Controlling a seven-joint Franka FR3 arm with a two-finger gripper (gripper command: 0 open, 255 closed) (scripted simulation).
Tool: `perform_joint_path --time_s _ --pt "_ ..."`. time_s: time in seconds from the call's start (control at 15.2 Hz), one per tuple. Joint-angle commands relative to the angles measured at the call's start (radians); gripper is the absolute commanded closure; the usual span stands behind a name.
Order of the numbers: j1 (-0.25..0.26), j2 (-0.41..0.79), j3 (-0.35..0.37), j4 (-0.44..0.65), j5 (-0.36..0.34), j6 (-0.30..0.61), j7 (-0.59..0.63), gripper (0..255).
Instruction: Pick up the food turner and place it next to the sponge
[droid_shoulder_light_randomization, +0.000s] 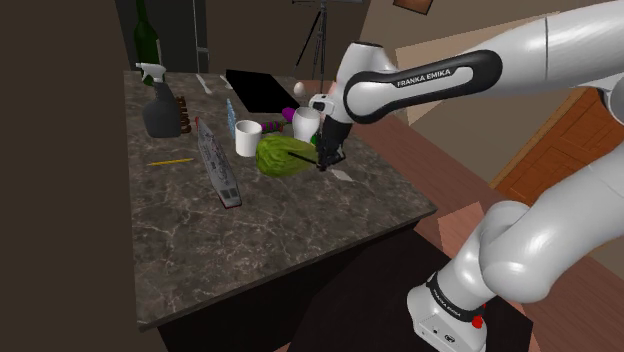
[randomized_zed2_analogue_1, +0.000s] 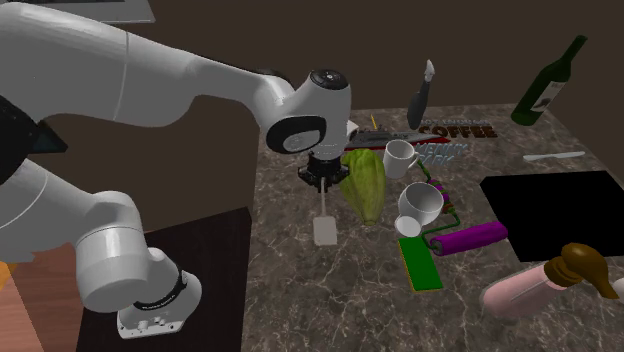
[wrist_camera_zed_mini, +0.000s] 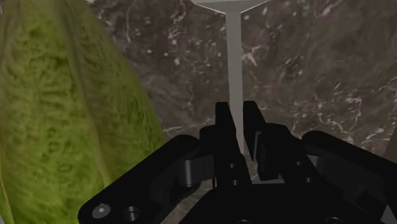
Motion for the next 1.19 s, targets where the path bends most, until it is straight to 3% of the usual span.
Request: perform_joint_path --time_s 0.0,0.66,1.12 --pt "-0.024 -0.018 -0.032 -0.013 -0.008 -0.007 -0.051 255" --pt "-0.139 -0.023 -0.196 -0.007 -0.048 -0.03 -0.304 255" --pt "-0.14 0.024 -0.208 -0.047 -0.034 0.055 -0.329 255"
